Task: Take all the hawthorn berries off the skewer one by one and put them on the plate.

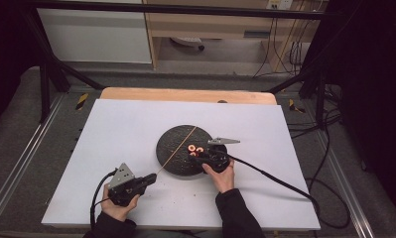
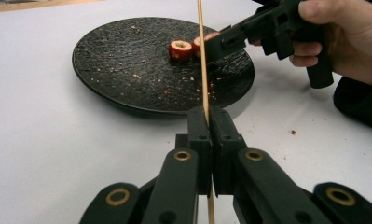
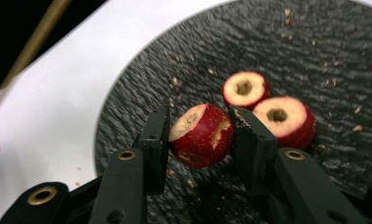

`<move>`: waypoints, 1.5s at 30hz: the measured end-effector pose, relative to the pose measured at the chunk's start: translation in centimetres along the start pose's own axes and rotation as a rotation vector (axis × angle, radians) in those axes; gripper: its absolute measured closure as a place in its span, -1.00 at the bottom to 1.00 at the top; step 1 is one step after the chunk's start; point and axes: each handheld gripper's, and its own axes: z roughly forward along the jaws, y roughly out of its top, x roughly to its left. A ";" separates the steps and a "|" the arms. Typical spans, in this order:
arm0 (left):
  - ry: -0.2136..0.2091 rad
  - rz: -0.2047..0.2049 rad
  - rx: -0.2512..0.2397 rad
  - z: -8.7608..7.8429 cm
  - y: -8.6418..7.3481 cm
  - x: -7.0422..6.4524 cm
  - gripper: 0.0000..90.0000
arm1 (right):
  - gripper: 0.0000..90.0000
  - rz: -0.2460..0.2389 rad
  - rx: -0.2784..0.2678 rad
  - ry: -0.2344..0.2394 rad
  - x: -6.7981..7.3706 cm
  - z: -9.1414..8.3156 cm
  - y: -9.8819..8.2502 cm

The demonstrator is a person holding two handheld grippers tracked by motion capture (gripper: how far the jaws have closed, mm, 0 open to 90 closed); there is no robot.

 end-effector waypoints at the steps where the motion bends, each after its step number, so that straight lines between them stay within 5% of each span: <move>1: 0.000 0.000 0.000 0.0 0.0 0.0 0.95 | 0.34 -0.005 0.007 -0.003 -0.1 0.2 -0.2; 10: 0.003 0.000 0.006 0.0 0.0 0.1 0.95 | 0.20 -0.045 0.022 -0.016 0.0 0.2 -0.5; 21: 0.007 -0.004 0.006 0.0 0.2 0.2 0.95 | -0.24 -0.137 -0.007 -0.029 0.3 -3.8 0.0; 33: 0.007 -0.005 0.019 0.5 0.9 0.1 0.95 | -0.87 -0.173 0.013 -0.119 -2.8 -8.3 -2.0; 45: 0.019 -0.011 0.063 1.8 2.3 0.0 0.95 | -0.99 -0.180 0.034 -0.166 -5.5 -11.3 -4.8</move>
